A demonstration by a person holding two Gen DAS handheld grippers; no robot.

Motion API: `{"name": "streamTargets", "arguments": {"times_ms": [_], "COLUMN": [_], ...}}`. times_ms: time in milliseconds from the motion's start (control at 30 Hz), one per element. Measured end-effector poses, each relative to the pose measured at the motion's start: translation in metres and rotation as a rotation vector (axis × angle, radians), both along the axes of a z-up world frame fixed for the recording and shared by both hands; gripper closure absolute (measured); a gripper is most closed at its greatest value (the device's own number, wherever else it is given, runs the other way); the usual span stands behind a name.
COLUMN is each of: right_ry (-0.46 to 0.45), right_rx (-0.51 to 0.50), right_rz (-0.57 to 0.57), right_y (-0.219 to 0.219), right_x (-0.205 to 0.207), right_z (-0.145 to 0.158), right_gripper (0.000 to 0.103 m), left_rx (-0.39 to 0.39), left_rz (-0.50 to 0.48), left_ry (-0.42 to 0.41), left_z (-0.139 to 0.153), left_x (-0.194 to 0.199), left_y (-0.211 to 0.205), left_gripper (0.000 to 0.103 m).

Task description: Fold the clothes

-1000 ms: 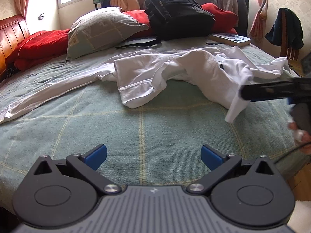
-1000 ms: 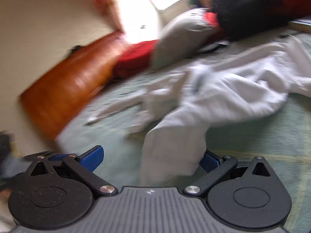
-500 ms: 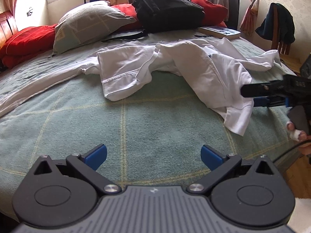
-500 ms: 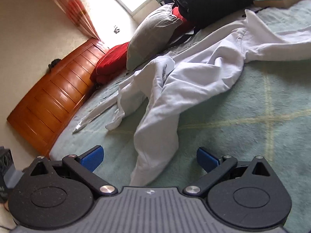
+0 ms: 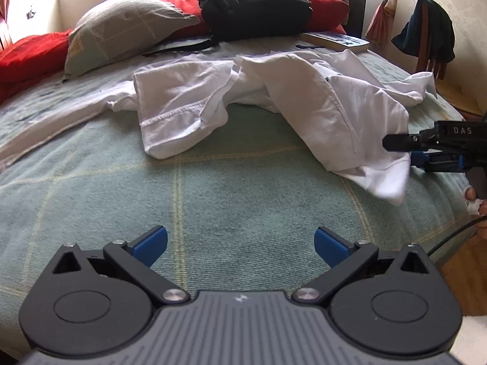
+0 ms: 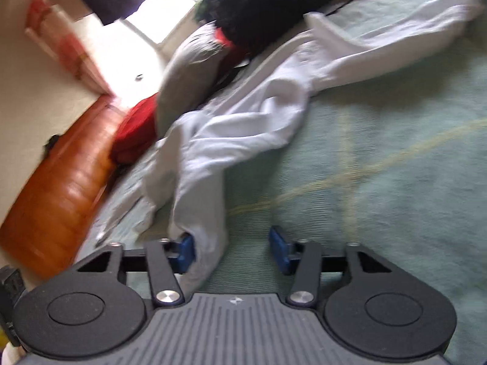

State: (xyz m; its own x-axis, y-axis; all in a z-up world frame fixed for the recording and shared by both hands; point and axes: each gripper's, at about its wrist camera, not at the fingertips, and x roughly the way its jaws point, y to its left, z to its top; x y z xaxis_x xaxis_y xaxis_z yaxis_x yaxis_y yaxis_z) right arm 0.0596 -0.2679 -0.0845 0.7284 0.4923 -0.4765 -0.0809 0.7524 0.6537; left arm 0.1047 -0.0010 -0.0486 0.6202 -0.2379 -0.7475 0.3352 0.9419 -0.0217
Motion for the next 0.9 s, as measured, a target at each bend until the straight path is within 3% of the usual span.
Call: {"name": "streamTargets", "arguments": {"times_ms": [200,333,567,667,800,900], "right_ry": [0.035,0.038,0.014,0.008,0.015,0.014], "right_rx": [-0.024,-0.045,0.038,0.065,0.109,0.110], "right_rz": [-0.060,-0.022,0.011,0.023,0.042,0.055], "right_y": [-0.004,0.010,-0.004,-0.008,-0.013,-0.014], "right_x": [-0.010,-0.002,-0.005,-0.003,0.002,0.004], "right_z": [0.003,-0.002,-0.014,-0.017,-0.019,-0.019], "right_gripper": [0.046,0.046,0.046,0.043,0.042,0.041], "left_rx": [-0.081,-0.146,-0.314,-0.469,-0.800,-0.929], "left_rz": [-0.009,-0.027,0.031,0.083,0.170,0.193], "left_ry": [0.027,0.008,0.050,0.112,0.236,0.289], "left_z": [-0.001,0.005,0.000,-0.006,-0.032,-0.042], "left_x": [0.005,0.017,0.060,0.089,0.127,0.151], "left_y": [0.007,0.014,0.057,0.088,0.127,0.135], "left_gripper": [0.001,0.001,0.001,0.001,0.001,0.001]}}
